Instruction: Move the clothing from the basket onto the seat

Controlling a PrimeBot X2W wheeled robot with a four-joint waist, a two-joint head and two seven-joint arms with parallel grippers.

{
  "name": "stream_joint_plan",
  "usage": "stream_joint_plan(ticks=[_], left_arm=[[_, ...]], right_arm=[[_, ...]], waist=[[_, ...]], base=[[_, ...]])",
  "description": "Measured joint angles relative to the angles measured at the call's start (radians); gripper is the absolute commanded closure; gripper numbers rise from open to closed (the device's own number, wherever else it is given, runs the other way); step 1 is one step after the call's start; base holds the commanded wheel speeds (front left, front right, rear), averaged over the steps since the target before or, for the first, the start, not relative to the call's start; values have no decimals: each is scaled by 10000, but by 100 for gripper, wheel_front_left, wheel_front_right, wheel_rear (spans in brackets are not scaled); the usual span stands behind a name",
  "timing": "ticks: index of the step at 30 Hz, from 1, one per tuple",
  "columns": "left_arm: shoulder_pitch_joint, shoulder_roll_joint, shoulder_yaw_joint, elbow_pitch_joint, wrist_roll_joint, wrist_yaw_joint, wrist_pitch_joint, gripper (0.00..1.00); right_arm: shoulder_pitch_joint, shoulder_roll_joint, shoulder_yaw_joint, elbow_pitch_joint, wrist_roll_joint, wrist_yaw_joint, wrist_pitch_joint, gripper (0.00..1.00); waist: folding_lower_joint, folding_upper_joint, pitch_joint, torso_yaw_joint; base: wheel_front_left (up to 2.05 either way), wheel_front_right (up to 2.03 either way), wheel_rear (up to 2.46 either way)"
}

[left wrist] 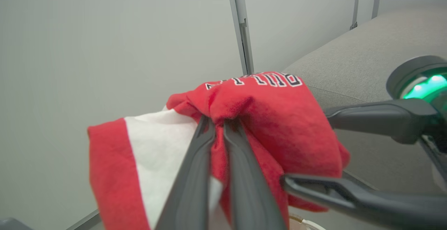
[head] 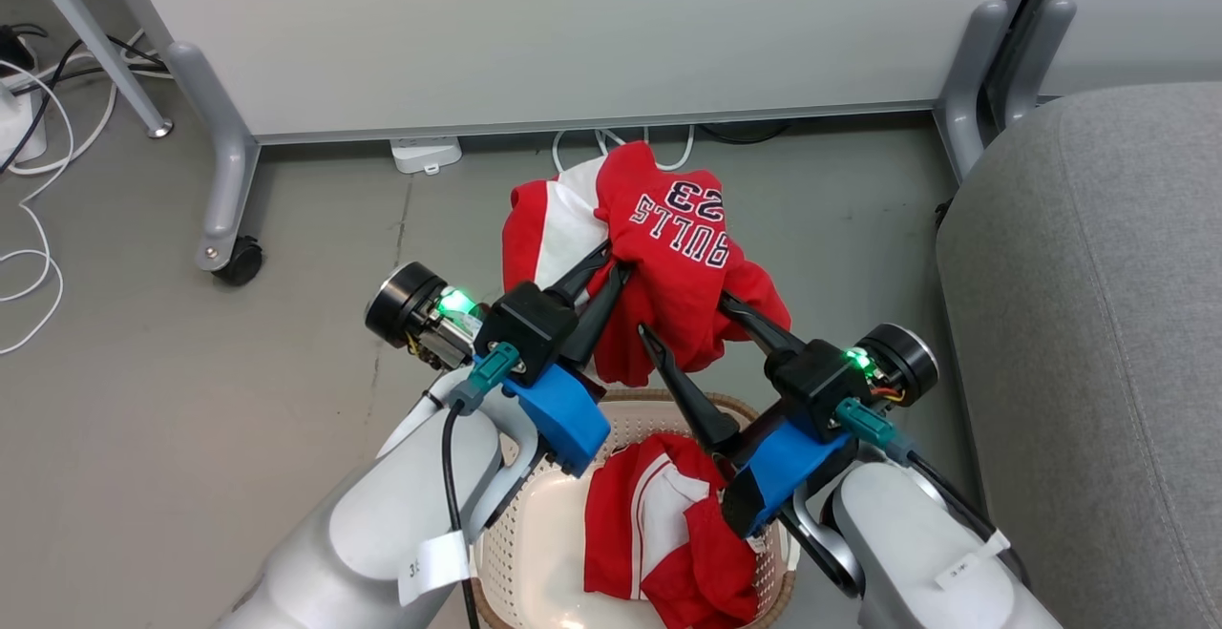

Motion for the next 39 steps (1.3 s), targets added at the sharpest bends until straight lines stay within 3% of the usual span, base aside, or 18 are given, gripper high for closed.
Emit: stream_joint_plan(ticks=[1,2,3,22,23,24,39], left_arm=[[-3,-19,0,-8,25,-21,-2,100],[-3,-31,-4,-10,27,-27,0,100],[-3,-44,-4,-10,36,-29,-2,100],[0,-142,174,50,142,-109,-2,100],[0,-148,232,15,153,-75,0,22],[0,-171,299,-21,142,-54,0,0],[72,-182,579,-219,351,-67,-2,0]], right_arm=[[-80,-2,21,169,33,0,0,0],[-110,-10,58,303,138,0,0,67],[-136,-13,113,395,201,0,0,100],[-333,-8,169,470,445,0,0,100],[-333,-8,169,458,445,0,0,100],[-333,-6,153,435,447,0,0,100],[-338,-8,-196,155,359,0,0,100]], waist=[[1,0,2,10],[1,0,0,21],[0,0,0,32],[0,0,-37,25],[0,0,-25,22],[0,0,-8,21],[0,0,108,-138]], base=[[0,0,0],[0,0,0],[0,0,0],[0,0,0],[0,0,0],[0,0,0],[0,0,0]])
